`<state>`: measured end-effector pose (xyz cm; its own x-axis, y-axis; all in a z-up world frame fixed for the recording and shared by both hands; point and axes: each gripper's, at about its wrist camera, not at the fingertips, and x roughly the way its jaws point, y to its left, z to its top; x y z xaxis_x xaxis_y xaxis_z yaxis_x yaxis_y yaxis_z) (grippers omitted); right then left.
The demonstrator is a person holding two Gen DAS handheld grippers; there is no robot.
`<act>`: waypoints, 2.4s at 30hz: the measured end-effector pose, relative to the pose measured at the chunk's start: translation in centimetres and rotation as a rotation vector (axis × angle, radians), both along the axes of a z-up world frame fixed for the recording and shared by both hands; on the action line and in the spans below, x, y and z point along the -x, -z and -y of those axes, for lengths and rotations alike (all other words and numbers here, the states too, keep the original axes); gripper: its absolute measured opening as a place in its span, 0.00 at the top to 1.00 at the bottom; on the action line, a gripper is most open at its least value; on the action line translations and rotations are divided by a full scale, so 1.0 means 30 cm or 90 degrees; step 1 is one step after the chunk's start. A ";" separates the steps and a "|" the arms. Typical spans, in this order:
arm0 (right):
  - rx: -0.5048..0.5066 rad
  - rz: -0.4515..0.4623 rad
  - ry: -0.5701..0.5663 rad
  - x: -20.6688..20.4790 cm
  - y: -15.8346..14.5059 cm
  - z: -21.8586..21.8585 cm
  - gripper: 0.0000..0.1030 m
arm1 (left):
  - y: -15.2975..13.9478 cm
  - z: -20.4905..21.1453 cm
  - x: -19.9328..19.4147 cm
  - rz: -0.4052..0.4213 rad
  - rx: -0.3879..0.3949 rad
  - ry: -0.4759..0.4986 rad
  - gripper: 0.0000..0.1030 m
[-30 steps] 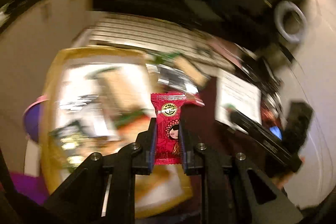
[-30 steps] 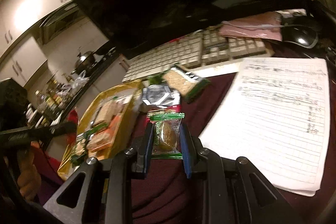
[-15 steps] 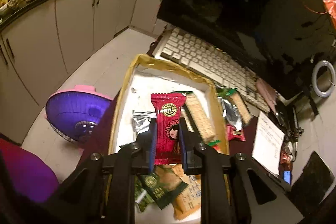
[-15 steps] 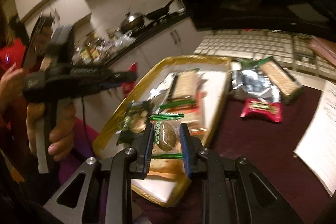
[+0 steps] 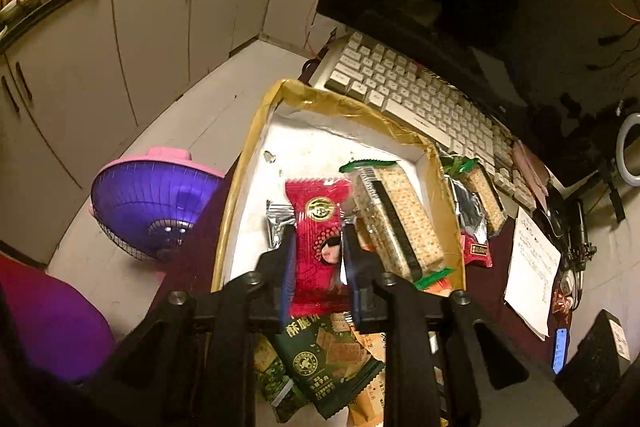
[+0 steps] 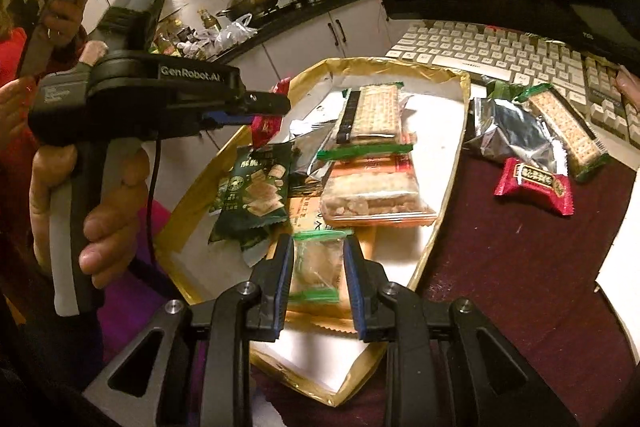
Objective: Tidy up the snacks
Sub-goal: 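Carry the sweet and red candy pack over the tray and release both, then grasp the remaining red candy pack with the right gripper, then grasp the green-edged saltine cracker pack with the left gripper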
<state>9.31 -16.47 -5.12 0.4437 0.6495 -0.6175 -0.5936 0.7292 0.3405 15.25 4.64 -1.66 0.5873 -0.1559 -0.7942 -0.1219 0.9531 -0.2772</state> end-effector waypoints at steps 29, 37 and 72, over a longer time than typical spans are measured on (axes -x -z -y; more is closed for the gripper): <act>0.076 -0.081 0.030 -0.387 0.019 0.222 0.52 | -0.085 0.249 0.158 0.095 -0.022 0.135 0.35; 0.112 -0.096 -0.007 -0.305 0.043 0.235 0.52 | -0.082 0.259 0.159 0.095 -0.020 0.143 0.35; -0.018 -0.037 0.210 -0.120 0.046 0.442 0.84 | -0.070 0.387 0.067 0.031 -0.022 0.178 0.34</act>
<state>12.92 -29.74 -6.51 0.5972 0.4944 -0.6315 -0.3068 0.8683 0.3897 13.23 -6.97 0.43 0.5629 -0.2909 -0.7736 0.1605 0.9567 -0.2430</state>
